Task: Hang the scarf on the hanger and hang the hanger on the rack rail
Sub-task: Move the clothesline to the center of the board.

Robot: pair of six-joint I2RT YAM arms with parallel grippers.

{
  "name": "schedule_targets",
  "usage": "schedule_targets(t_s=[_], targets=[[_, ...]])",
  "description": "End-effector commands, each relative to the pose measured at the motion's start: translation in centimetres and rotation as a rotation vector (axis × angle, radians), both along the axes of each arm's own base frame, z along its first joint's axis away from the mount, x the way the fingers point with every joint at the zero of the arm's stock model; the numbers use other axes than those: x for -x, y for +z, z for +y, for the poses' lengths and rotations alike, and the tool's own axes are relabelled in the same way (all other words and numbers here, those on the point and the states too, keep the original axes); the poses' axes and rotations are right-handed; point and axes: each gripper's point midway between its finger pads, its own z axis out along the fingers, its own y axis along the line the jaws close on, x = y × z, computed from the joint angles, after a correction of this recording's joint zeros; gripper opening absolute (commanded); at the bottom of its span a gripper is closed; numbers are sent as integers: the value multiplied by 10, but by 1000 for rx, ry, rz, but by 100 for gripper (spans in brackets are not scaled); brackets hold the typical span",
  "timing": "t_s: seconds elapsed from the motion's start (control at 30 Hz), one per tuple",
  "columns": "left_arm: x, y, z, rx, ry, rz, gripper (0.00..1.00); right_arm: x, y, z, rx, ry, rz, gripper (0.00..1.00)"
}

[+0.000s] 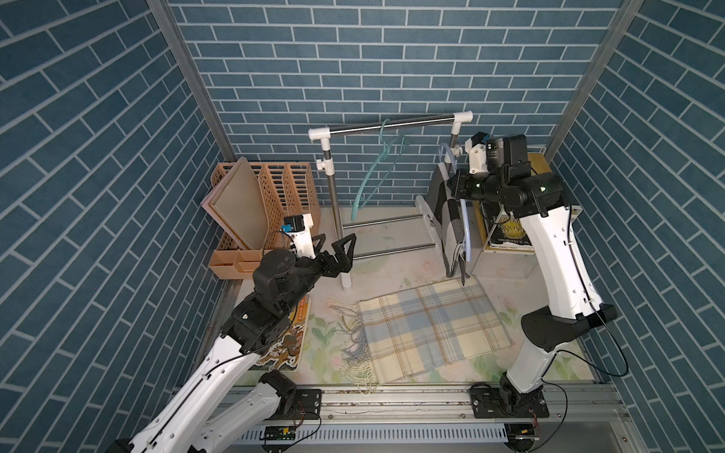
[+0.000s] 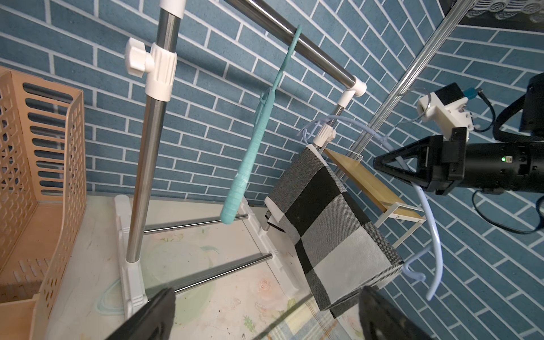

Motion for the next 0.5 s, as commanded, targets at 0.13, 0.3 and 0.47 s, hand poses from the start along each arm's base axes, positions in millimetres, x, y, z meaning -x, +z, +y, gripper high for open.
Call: schedule_targets(t_s=[0.13, 0.3, 0.47], targets=[[-8, -7, 0, -9, 28, -20, 100, -26, 53, 21, -123, 62, -206, 0], [-27, -22, 17, -34, 171, -1, 100, -34, 53, 28, -156, 76, -207, 0], [-64, -47, 40, -78, 370, 105, 100, -29, 53, 27, -170, 78, -193, 0]])
